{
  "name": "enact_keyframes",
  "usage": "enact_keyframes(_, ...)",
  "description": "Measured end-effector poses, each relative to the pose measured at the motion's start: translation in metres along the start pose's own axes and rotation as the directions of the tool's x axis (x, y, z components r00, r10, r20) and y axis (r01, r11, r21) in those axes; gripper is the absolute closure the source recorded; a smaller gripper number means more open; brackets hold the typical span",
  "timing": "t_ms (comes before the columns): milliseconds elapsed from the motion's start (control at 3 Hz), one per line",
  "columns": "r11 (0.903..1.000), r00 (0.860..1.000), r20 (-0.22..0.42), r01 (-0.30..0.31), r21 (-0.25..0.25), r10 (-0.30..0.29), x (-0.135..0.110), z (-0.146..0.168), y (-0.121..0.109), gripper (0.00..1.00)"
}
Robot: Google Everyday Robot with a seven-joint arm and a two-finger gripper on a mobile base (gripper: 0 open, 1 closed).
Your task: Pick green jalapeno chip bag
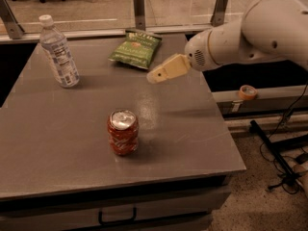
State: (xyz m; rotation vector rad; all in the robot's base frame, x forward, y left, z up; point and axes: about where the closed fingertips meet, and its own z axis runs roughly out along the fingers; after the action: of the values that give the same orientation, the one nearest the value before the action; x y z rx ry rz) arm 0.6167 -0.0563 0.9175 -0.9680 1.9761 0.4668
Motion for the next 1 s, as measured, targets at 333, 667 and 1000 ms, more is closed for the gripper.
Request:
enact_keyframes(333, 0.9992, 0.997, 0.073, 0.015, 0.036, -0.017, -0.009, 0.039, -0.018, 0.00)
enact_keyframes(667, 0.9965, 0.993, 0.119, 0.000, 0.083, -0.010, -0.012, 0.073, -0.035, 0.00)
enact_keyframes(1000, 0.9916, 0.990, 0.142, -0.021, 0.128, 0.003, -0.017, 0.109, -0.050, 0.00)
